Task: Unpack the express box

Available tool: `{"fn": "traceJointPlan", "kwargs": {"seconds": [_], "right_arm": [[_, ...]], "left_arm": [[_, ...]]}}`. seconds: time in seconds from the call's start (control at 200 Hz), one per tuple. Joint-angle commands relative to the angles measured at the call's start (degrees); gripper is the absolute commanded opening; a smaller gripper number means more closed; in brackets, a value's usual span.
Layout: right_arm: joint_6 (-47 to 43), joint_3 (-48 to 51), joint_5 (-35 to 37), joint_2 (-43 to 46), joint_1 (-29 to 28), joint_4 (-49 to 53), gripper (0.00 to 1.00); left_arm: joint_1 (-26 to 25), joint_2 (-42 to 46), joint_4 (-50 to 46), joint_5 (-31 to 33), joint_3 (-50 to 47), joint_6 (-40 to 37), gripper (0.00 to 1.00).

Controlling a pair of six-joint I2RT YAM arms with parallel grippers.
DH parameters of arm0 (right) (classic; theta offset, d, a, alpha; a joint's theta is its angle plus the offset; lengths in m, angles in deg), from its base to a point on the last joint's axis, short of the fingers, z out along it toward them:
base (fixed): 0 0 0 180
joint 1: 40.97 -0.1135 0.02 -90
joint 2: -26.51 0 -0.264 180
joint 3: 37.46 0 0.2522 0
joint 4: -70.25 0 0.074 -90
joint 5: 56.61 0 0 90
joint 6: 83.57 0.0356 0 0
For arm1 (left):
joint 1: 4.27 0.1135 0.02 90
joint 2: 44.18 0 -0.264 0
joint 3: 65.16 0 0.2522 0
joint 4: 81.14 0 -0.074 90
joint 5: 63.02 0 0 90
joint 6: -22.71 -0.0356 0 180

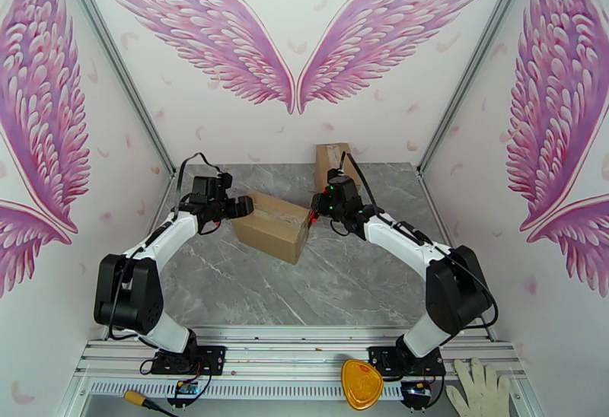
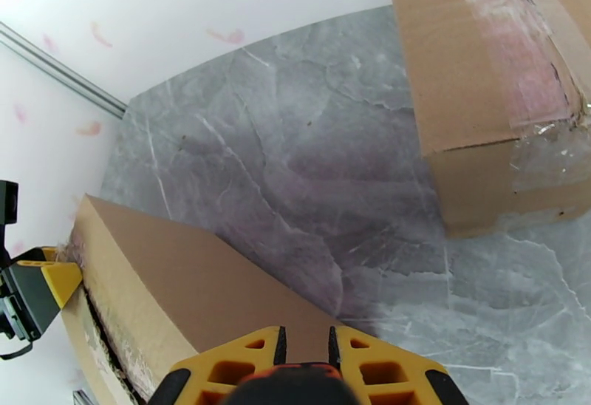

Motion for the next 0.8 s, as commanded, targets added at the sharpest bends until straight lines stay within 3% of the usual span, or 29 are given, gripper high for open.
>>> {"fn": "traceJointPlan", "kwargs": {"seconds": [0.0,0.19,0.295,0.395,0.52,0.615,0.795], "right_arm": [[-0.79,-4.46,-2.86,-1.38,-0.12,-2.97,0.0],[1.3,-4.58,-2.82,-1.17,2.22,-2.43,0.0],[4.7,-1.75,-2.4,1.02,3.81,-4.19,0.0],[8.57,2.37,-2.5,4.19,4.41,-7.91,0.0],[16.64,10.28,-1.64,8.77,4.02,-17.58,0.0],[22.44,15.75,-0.21,11.41,3.73,-23.54,0.0],[26.03,21.28,2.87,14.07,2.44,-30.76,0.0]], "left_arm": [[-0.38,4.32,0.25,-2.31,-3.05,3.6,0.84],[-1.0,9.35,0.15,0.08,-6.02,6.71,0.88],[-1.6,13.64,0.35,5.03,-7.01,2.34,0.94],[-3.92,18.15,0.08,11.1,-6.48,-9.13,0.96],[-10.49,23.16,1.98,14.79,-7.68,-31.98,0.99],[-13.87,24.79,2.0,12.3,-7.91,-44.81,0.99],[-19.69,22.37,-3.1,10.89,-6.03,-61.41,0.99]]}}
